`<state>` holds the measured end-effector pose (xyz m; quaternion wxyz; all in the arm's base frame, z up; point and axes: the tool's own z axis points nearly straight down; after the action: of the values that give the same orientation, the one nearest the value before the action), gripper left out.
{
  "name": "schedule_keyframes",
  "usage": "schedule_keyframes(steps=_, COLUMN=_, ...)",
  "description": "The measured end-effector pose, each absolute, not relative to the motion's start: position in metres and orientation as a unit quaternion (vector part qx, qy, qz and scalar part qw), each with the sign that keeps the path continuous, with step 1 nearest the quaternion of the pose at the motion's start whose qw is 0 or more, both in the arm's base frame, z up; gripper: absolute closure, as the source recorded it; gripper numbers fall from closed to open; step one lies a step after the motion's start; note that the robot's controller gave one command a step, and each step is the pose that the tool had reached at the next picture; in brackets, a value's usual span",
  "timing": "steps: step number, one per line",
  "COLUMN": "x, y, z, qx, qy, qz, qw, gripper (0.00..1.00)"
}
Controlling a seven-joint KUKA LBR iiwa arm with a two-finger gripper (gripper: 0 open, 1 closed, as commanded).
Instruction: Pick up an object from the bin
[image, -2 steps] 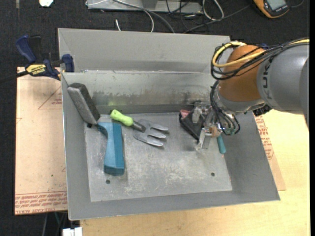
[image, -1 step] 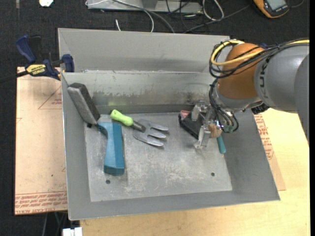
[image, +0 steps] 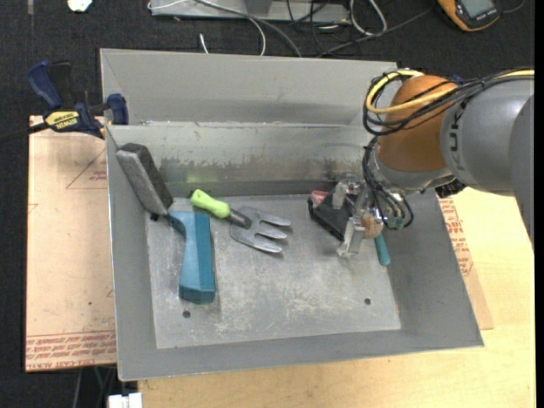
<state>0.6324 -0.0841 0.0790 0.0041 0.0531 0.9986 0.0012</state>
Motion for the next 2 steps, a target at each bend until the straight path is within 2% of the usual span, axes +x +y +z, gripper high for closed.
schedule_keyframes(steps=1, x=0.624, y=-0.061, z=0.071, qx=0.110, qy=0.994, qz=0.002, qw=0.007, gripper=0.00)
schedule_keyframes(steps=2, x=0.631, y=-0.082, z=0.077, qx=0.061, qy=0.998, qz=0.001, qw=0.007, gripper=1.00)
